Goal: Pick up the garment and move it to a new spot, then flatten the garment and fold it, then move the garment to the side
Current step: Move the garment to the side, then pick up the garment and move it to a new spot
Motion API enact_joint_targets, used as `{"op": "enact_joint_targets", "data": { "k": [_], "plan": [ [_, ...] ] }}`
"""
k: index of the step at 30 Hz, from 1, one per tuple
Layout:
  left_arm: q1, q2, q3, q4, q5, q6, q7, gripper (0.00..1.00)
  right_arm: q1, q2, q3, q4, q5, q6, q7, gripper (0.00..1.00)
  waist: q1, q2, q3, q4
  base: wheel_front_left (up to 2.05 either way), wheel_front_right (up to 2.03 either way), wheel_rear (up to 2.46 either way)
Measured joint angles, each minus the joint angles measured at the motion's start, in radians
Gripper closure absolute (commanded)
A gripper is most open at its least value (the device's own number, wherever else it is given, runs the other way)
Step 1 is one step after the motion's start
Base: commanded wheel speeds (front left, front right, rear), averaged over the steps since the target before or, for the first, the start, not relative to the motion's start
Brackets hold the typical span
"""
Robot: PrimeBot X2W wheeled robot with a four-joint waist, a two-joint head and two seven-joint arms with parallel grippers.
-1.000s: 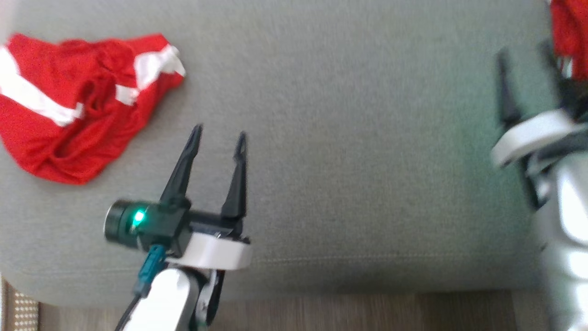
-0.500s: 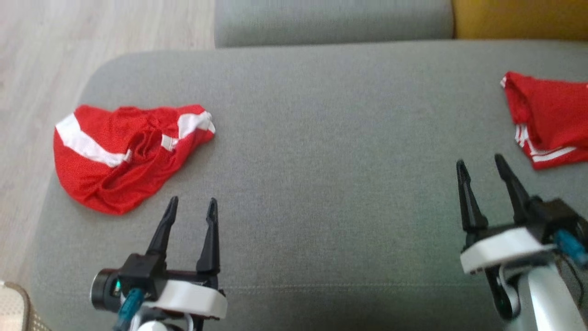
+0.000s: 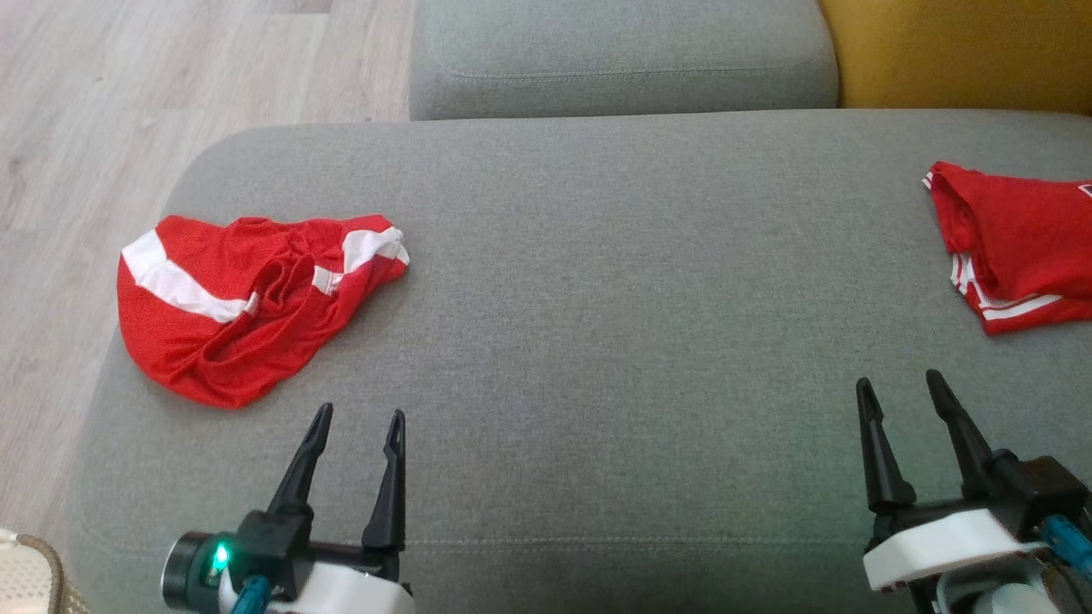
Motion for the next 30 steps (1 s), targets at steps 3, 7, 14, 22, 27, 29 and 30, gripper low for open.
{"op": "enact_joint_targets", "data": {
  "k": [3, 7, 14, 22, 27, 29, 30],
  "plan": [
    [0.004, 0.000, 0.000, 0.002, 0.003, -0.001, 0.000, 0.00, 0.003, 0.003, 0.000, 0.000, 0.005, 0.000, 0.000, 0.00, 0.0000, 0.0000, -0.003, 0.001, 0.00, 0.00, 0.00],
    [0.004, -0.001, 0.000, 0.006, 0.003, -0.001, 0.000, 0.00, 0.003, 0.003, -0.002, 0.000, 0.007, 0.000, 0.000, 0.00, 0.0000, 0.0000, -0.003, 0.000, 0.00, 0.00, 0.00],
    [0.004, -0.002, 0.000, 0.012, 0.012, -0.001, 0.000, 0.00, 0.003, 0.003, -0.006, -0.001, 0.014, 0.000, 0.000, 0.00, 0.0000, 0.0000, -0.002, -0.004, 0.00, 0.00, 0.00],
    [0.004, -0.003, 0.000, 0.016, 0.012, -0.001, 0.000, 0.00, 0.003, 0.004, -0.013, -0.001, 0.014, 0.000, 0.000, 0.00, 0.0000, 0.0000, -0.004, -0.005, 0.00, 0.00, 0.00],
    [0.004, -0.003, 0.000, 0.017, 0.012, -0.001, 0.000, 0.00, 0.003, 0.004, -0.014, -0.001, 0.014, 0.000, 0.000, 0.00, 0.0000, 0.0000, -0.007, -0.001, 0.00, 0.00, 0.00],
    [0.004, -0.003, 0.000, 0.017, 0.012, -0.001, 0.000, 0.00, 0.003, 0.004, -0.014, 0.000, 0.014, 0.000, 0.000, 0.00, 0.0000, 0.0000, -0.007, 0.000, 0.00, 0.00, 0.00],
    [0.004, -0.003, 0.000, 0.017, 0.012, -0.001, 0.000, 0.00, 0.003, 0.004, -0.014, 0.000, 0.014, 0.000, 0.000, 0.00, 0.0001, 0.0000, -0.007, 0.000, 0.00, 0.00, 0.00]
  ]
}}
